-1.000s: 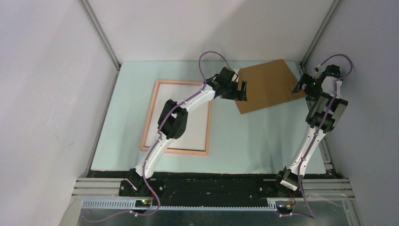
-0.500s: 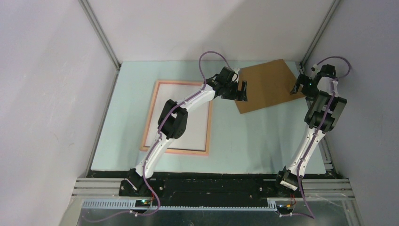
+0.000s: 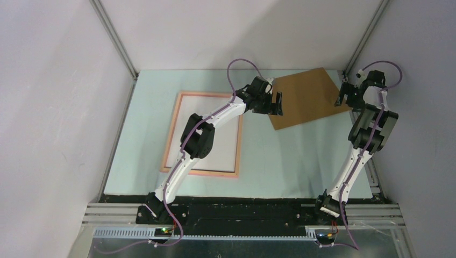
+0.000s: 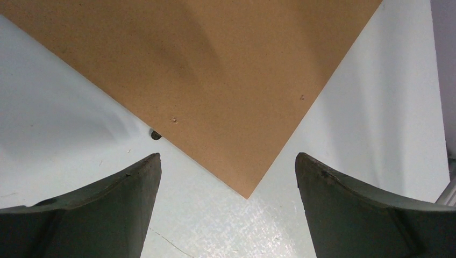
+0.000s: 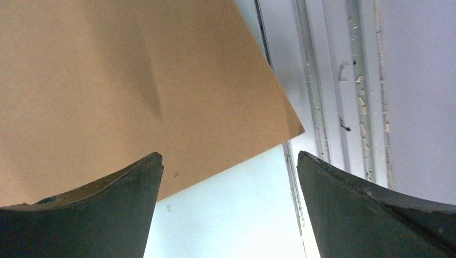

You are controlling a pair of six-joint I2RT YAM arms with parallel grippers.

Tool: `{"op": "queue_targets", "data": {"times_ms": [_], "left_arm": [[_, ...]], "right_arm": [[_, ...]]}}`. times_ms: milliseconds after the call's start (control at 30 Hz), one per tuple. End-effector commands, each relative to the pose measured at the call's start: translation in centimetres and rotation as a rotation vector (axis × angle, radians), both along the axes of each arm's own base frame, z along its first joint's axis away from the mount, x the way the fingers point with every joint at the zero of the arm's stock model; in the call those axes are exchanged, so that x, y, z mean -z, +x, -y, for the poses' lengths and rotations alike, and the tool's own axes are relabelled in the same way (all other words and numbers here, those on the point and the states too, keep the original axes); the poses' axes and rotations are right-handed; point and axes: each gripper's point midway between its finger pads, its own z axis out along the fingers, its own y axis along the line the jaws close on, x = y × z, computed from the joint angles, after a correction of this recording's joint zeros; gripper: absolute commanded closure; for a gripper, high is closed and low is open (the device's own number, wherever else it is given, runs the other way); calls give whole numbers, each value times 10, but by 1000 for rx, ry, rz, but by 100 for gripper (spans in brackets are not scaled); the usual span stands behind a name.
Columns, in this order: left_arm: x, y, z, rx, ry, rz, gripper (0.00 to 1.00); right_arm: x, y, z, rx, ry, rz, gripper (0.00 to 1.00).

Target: Put the photo into the frame

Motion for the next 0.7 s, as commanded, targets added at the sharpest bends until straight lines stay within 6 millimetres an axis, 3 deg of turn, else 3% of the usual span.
{"op": "queue_targets", "data": {"times_ms": [0, 300, 667], "left_arm": [[-5, 6, 7, -40, -22, 4, 2], [18, -2, 14, -62, -13, -47, 3], [20, -8, 25, -52, -33, -66, 2]], "right_arm": [[-69, 10, 9, -25, -114, 145, 1], [-91, 16, 11, -46, -157, 192, 1], [-51, 42, 20, -102, -172, 101, 1]]}}
